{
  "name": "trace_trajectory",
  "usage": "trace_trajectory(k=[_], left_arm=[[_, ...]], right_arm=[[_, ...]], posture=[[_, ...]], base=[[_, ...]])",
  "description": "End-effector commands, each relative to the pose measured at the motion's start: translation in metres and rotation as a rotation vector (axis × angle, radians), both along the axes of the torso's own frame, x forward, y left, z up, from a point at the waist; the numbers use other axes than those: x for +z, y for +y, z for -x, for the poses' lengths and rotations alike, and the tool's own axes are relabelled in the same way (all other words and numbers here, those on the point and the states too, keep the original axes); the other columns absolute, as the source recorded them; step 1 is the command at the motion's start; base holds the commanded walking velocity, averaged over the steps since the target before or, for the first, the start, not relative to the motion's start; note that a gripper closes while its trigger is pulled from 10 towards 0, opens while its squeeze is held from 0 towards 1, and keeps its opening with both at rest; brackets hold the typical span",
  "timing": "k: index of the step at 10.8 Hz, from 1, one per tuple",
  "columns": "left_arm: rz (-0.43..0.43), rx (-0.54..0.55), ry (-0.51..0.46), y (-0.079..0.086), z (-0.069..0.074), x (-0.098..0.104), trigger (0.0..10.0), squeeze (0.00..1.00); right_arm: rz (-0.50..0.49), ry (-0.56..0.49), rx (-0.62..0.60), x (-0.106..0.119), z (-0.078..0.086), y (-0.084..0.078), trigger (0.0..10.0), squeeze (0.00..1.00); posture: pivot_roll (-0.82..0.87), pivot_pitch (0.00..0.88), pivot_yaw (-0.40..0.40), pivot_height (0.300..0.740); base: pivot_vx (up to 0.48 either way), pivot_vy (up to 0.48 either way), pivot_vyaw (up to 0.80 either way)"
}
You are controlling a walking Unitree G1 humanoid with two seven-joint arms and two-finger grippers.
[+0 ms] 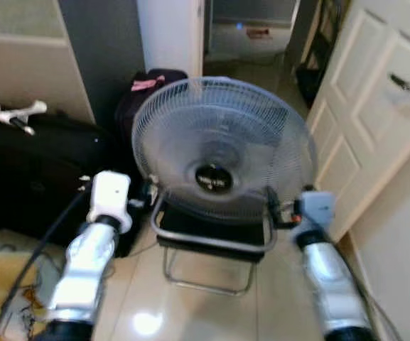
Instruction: Clean up the room
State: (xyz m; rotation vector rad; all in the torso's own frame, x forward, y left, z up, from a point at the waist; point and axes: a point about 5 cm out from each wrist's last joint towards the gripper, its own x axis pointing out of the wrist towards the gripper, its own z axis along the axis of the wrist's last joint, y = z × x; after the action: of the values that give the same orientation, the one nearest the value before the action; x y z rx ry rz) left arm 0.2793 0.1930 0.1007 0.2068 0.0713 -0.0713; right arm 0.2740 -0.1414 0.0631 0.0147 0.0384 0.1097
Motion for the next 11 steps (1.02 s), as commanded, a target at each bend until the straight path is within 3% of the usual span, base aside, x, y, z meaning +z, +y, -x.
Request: trace_trajectory(k=[1,3,11], left_arm=[[0.007,-0.022,0.015,-0.0048,-0.0001,-0.0023,10.0,0.00],[-0.028,-0.037,0.018,-0.0047,0.0009,-0.0039,10.0,0.00],[-0.028,-0.037,0.018,-0.0047,0.0009,-0.0039,10.0,0.00]], right_arm=[[0.011,0.013,-0.020,-0.0017,-0.0007,-0.0056,10.0,0.00],[-0.014,0.015,-0.027,-0.0018,-0.0015,-0.0043,10.0,0.00],[-0.014,0.015,-0.027,-0.0018,-0.0015,-0.0043,10.0,0.00]], posture=[[0.02,0.000,-0.001,0.740],[0.02,0.000,-0.002,0.740],[0.02,0.000,-0.002,0.740]], base=[[0.000,0.000,0.00],[0.000,0.000,0.00],[0.000,0.000,0.00]])
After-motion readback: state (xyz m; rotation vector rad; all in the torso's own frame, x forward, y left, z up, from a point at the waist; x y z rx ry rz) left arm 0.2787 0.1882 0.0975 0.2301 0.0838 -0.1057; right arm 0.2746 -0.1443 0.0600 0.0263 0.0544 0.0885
